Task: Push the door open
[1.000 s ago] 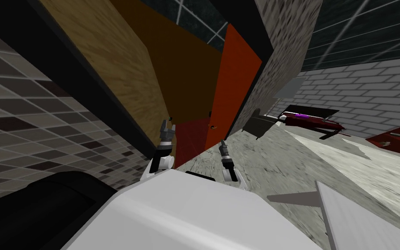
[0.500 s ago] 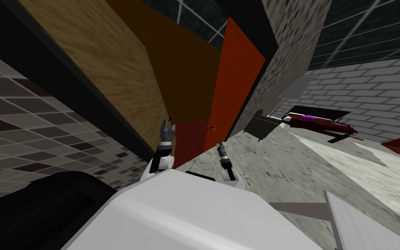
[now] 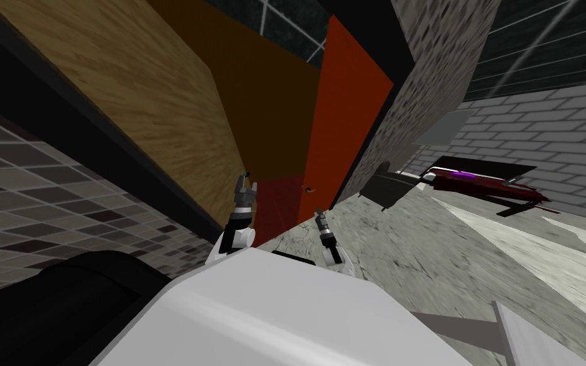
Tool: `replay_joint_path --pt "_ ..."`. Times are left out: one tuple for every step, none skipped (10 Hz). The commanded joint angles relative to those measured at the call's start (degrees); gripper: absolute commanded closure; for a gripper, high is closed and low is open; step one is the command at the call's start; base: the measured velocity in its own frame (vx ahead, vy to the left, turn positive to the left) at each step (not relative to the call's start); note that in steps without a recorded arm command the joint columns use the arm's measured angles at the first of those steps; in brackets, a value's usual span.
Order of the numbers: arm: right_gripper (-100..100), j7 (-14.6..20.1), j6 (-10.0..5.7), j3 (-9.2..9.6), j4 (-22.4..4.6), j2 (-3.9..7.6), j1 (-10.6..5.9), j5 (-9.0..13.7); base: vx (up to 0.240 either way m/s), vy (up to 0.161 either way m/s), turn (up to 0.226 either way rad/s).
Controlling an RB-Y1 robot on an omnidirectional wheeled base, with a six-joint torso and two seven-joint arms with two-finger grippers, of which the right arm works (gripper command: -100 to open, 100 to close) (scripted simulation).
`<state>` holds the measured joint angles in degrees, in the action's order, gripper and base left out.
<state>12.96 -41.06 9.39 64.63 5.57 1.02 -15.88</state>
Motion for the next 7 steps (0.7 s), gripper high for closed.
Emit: replay_joint_path --pt "-100 0.6 -0.5 0.27 -1.9 0.05 -0.81 -0.3 0.092 -0.083 0.046" --pt "-100 1.1 -1.24 0.57 -4.4 -0.04 -1.8 -0.7 0.103 -0.102 0.075" --pt "-100 1.4 -1.61 0.72 -5.6 -0.09 -2.29 -0.9 0.117 -0.101 0.063" --pt "-100 1.7 -1.98 0.87 -6.9 -0.14 -2.79 -1.1 0.102 -0.104 0.057" --pt "-100 1.9 -2.31 1.0 -8.0 -0.2 -3.24 -1.3 0.075 -0.092 0.056" --pt "-100 2.2 -2.65 1.14 -9.1 -0.27 -3.69 -1.4 0.072 -0.079 0.04" --pt "-100 2.4 -2.98 1.27 -10.3 -0.33 -4.14 -1.6 0.074 -0.093 0.04"
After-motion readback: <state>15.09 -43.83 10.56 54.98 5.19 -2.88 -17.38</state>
